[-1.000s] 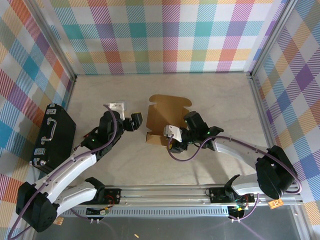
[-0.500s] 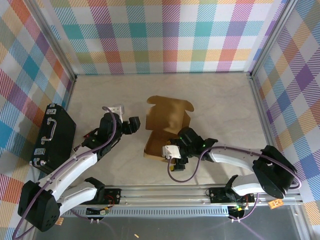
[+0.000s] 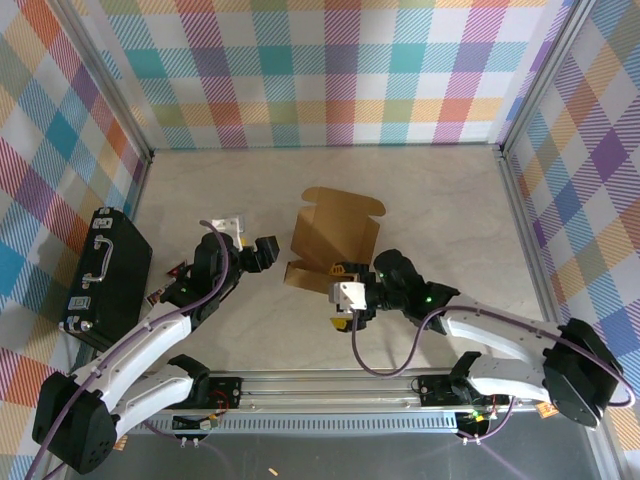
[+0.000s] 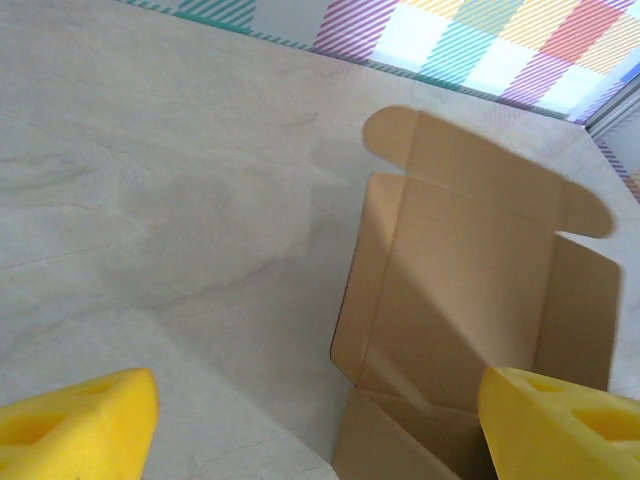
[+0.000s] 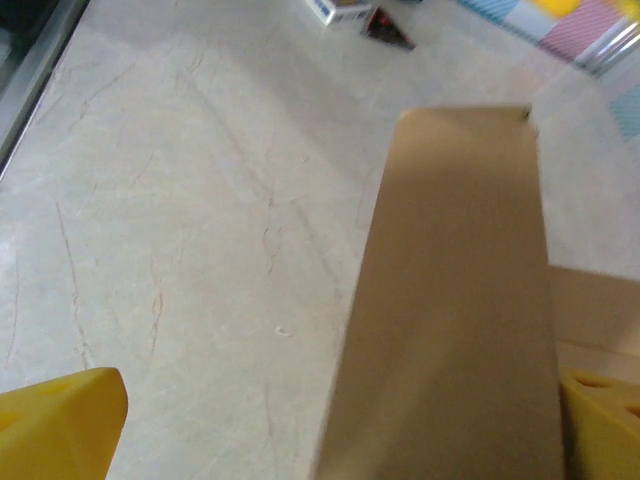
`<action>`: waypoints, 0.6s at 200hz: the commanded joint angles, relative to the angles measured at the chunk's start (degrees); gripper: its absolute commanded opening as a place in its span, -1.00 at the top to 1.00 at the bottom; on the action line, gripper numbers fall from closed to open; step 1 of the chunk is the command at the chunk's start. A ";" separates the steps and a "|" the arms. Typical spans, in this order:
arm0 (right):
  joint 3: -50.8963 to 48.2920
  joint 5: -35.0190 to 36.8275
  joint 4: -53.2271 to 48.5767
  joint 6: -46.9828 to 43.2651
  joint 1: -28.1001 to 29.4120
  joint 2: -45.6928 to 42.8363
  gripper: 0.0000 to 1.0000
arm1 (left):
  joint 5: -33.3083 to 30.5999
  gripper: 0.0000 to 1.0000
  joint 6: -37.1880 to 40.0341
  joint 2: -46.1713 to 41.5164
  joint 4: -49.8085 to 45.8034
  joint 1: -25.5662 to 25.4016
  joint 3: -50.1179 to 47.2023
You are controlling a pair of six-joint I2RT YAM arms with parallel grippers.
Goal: Fold the paper box
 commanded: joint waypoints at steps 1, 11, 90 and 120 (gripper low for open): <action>-0.33 -1.56 -3.85 -2.54 1.20 5.51 -1.00 | 2.06 -0.66 0.12 0.32 2.59 0.67 -1.27; 0.35 -1.21 -5.97 -3.92 2.06 7.61 -0.98 | 2.10 -0.65 0.04 0.41 2.14 0.67 -1.45; -5.23 21.50 7.03 -12.23 12.37 9.55 -0.98 | -0.14 -0.66 -0.74 -5.24 2.21 0.61 -6.36; -5.48 20.63 7.58 -10.06 12.73 5.94 -0.98 | -0.14 -0.66 -1.35 -6.81 2.10 0.60 -7.60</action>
